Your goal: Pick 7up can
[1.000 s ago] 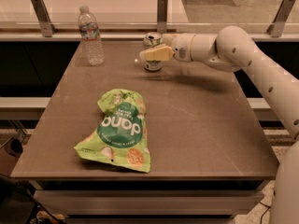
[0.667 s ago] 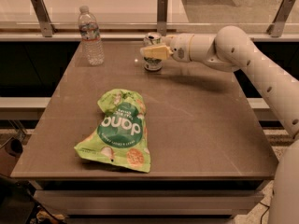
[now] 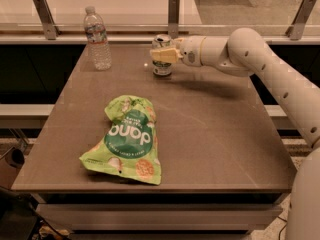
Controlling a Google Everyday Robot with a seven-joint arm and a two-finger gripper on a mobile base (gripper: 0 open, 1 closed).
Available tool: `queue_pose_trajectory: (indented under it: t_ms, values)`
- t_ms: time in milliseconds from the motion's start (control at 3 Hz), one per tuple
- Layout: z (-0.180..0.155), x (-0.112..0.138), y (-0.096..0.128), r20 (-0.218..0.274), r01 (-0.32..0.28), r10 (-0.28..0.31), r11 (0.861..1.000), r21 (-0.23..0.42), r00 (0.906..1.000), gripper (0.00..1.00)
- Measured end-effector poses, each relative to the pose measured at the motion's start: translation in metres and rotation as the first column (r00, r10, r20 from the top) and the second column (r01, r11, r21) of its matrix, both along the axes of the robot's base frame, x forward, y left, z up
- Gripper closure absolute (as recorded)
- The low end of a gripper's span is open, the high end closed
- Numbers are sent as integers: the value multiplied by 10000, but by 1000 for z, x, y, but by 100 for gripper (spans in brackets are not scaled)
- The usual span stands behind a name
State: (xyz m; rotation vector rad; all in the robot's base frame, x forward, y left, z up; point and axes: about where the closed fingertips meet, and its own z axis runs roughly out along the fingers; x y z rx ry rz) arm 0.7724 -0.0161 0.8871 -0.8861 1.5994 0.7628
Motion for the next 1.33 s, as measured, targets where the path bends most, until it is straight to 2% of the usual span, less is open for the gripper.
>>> queue_pose_trajectory:
  t_ms: [333,667,1333]
  values:
    - [-1,0,3,-12,-49,49,10000,7,10000,100]
    - [4,0,7,7,-107,107,9999,-89,9999,100]
    - [45,0,2,467,-6,42,9970,-768,9989,100]
